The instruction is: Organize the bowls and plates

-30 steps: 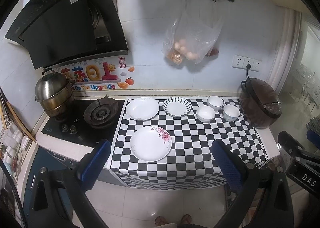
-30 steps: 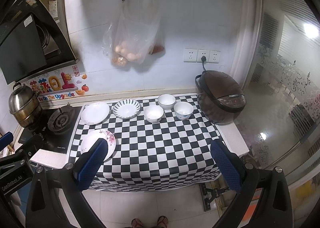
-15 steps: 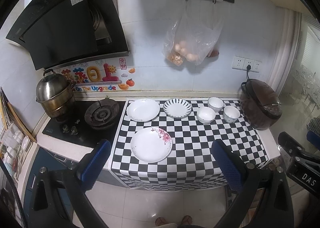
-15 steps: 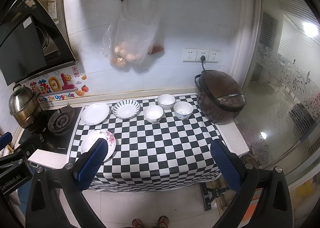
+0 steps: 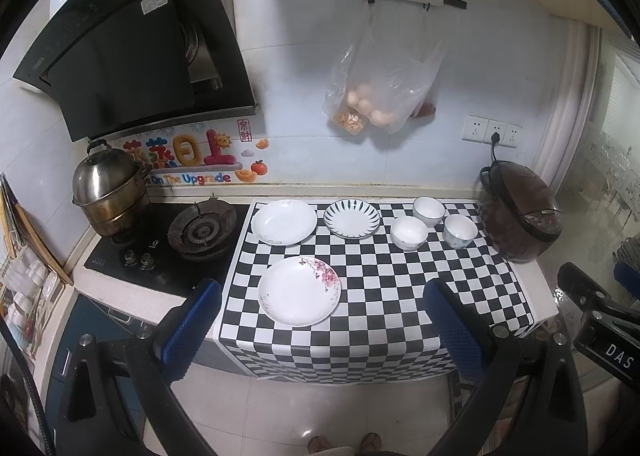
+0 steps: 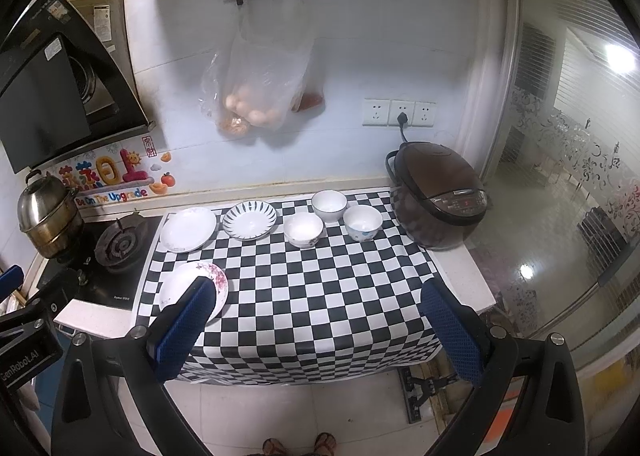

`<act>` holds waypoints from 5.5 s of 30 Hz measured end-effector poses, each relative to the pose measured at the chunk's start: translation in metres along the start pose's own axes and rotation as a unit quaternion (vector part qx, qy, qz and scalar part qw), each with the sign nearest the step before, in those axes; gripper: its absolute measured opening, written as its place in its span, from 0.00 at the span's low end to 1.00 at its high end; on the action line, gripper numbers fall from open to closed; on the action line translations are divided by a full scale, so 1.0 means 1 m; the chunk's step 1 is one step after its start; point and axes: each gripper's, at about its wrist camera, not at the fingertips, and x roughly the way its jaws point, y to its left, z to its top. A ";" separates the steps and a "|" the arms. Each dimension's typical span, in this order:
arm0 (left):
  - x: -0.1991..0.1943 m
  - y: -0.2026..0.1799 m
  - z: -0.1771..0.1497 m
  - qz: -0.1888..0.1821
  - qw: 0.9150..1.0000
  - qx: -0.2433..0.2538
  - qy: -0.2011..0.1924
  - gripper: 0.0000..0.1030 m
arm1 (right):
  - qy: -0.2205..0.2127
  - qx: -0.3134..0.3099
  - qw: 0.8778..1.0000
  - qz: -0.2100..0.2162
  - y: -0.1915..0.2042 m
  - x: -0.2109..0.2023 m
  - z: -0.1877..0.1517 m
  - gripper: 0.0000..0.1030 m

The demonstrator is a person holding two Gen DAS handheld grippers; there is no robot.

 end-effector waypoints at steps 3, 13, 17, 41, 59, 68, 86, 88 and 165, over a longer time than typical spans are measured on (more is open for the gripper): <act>-0.001 -0.002 0.001 0.002 1.000 -0.001 -0.002 1.00 | 0.000 -0.001 1.000 0.001 -0.003 0.001 0.002 1.00; 0.018 -0.014 -0.008 0.035 0.999 -0.008 -0.006 1.00 | 0.001 0.004 1.000 0.022 -0.023 0.023 0.010 1.00; 0.050 -0.005 -0.013 0.070 0.997 -0.022 0.005 1.00 | 0.005 -0.017 0.997 0.075 -0.017 0.062 0.003 1.00; 0.405 0.153 -0.067 0.034 0.952 -0.091 0.291 0.96 | 0.358 -0.028 0.908 0.216 0.150 0.472 -0.058 0.99; 0.515 0.160 -0.100 -0.099 0.907 -0.058 0.404 0.26 | 0.491 -0.011 0.844 0.217 0.230 0.592 -0.101 0.38; 0.495 0.165 -0.099 -0.085 0.912 -0.076 0.395 0.26 | 0.490 -0.019 0.847 0.204 0.231 0.593 -0.102 0.21; 0.488 0.068 -0.064 -0.108 0.919 -0.029 0.379 0.26 | 0.454 0.018 0.868 0.202 0.136 0.572 -0.074 0.18; 0.494 0.051 -0.065 -0.108 0.917 -0.023 0.383 0.26 | 0.455 0.024 0.868 0.198 0.125 0.574 -0.075 0.18; 0.622 0.238 -0.001 0.010 0.895 -0.284 0.343 0.40 | 0.400 -0.200 0.833 0.325 0.401 0.797 0.097 0.43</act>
